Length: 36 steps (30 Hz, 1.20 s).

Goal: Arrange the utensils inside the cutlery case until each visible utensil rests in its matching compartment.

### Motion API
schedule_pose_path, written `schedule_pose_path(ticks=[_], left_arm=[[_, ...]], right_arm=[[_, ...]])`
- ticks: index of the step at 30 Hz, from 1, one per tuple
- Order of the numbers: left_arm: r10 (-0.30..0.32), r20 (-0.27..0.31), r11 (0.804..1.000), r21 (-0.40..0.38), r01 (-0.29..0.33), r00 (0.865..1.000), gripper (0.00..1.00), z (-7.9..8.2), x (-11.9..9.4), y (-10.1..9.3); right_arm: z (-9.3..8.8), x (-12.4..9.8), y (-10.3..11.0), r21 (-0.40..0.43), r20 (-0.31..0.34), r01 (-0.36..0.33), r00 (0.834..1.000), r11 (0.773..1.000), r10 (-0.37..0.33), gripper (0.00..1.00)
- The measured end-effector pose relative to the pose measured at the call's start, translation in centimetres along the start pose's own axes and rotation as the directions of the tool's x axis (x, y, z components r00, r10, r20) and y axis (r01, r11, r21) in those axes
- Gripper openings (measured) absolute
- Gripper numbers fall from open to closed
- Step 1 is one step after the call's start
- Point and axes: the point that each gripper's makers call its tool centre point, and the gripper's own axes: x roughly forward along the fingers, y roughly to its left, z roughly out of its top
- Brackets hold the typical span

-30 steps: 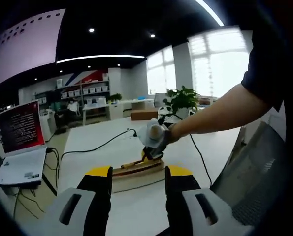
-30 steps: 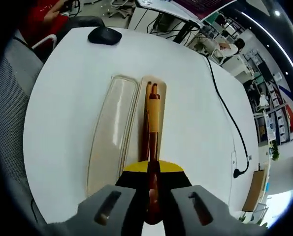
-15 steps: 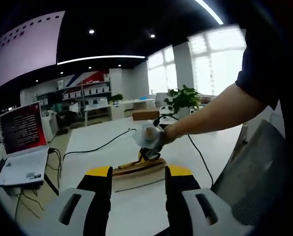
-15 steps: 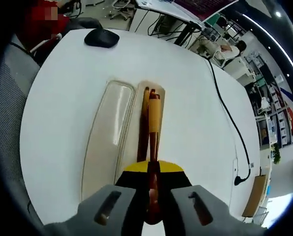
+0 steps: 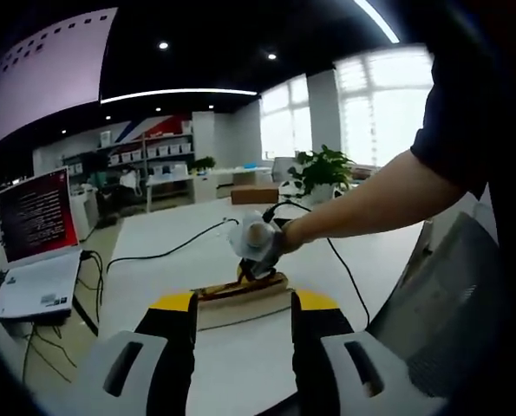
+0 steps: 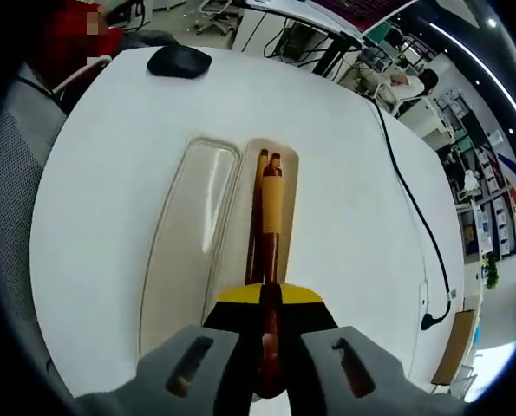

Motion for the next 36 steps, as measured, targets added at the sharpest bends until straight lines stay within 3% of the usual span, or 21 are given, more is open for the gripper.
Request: schedule_pose_path(ticks=[14, 31, 36], left_arm=[[-0.019, -0.016, 1.0, -0.002, 0.019, 1.0, 0.44, -0.5, 0.1, -0.2], [-0.037, -0.031, 0.999, -0.019, 0.037, 0.999, 0.44, -1.0, 0.1, -0.3], [-0.041, -0.031, 0.999, -0.025, 0.04, 0.999, 0.44, -1.1, 0.1, -0.3]], right_arm=[[0.8, 0.7, -0.4, 0.014, 0.02, 0.006, 1.0, 1.0, -0.006, 0.01], [1.4, 1.2, 1.0, 0.064, 0.013, -0.02, 1.0, 0.998, 0.02, 0.02], [1.1, 1.1, 1.3, 0.012, -0.005, -0.019, 1.0, 1.0, 0.019, 0.02]])
